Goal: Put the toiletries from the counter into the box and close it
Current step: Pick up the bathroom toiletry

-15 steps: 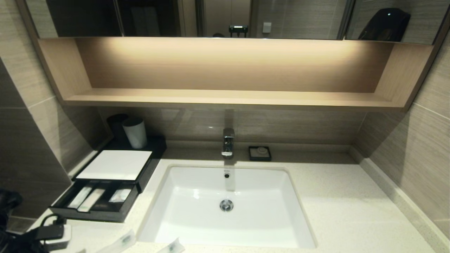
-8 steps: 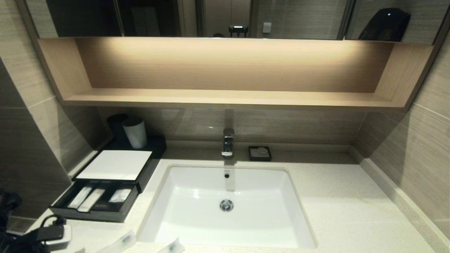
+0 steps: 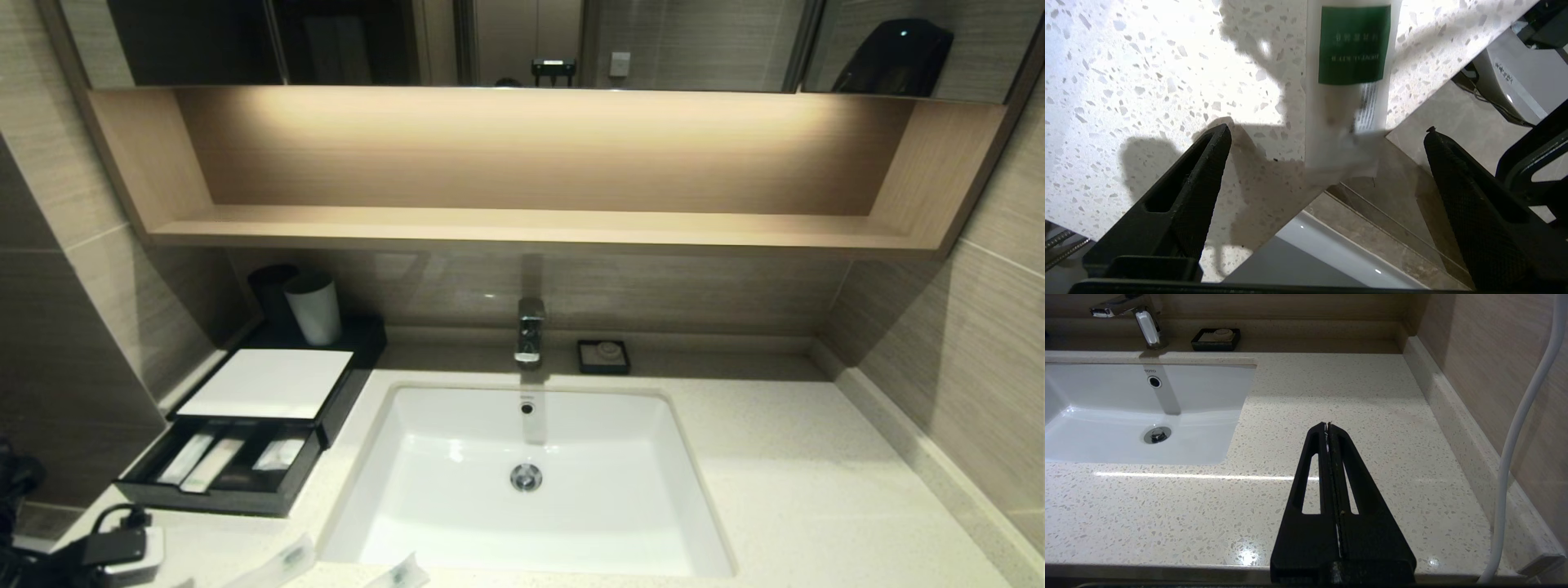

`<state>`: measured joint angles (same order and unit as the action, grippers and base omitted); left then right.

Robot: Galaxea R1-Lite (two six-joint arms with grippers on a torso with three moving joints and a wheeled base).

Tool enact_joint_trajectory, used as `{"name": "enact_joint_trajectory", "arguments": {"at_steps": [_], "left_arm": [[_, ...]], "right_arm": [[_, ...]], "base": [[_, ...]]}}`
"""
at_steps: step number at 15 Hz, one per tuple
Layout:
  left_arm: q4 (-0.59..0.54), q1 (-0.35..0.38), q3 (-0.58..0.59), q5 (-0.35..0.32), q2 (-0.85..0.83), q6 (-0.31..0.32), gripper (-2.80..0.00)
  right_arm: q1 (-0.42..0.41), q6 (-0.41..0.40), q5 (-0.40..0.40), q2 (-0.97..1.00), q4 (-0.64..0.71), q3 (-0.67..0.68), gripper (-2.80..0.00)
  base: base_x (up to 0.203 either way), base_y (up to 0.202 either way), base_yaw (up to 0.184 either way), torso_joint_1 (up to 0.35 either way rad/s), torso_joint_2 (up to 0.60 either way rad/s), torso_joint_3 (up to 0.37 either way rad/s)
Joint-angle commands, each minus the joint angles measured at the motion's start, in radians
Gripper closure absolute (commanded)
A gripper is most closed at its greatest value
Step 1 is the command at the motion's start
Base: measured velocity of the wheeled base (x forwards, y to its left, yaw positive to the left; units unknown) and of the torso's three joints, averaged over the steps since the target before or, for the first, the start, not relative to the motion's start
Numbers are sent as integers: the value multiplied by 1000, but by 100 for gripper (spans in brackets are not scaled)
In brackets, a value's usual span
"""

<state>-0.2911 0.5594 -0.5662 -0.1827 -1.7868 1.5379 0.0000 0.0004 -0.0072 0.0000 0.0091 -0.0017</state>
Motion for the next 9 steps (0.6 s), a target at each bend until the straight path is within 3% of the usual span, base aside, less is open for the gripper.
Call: {"name": "enact_joint_trajectory", "arguments": {"at_steps": [1, 9], "left_arm": [[48, 1, 25, -15, -17, 8, -280], [81, 2, 36, -27, -31, 8, -280]], "right_arm": [[0, 0, 0, 0, 0, 0, 0], [0, 0, 0, 0, 0, 0, 0]], "base": [[0, 0, 0, 0, 0, 0], [0, 0, 0, 0, 0, 0]]}}
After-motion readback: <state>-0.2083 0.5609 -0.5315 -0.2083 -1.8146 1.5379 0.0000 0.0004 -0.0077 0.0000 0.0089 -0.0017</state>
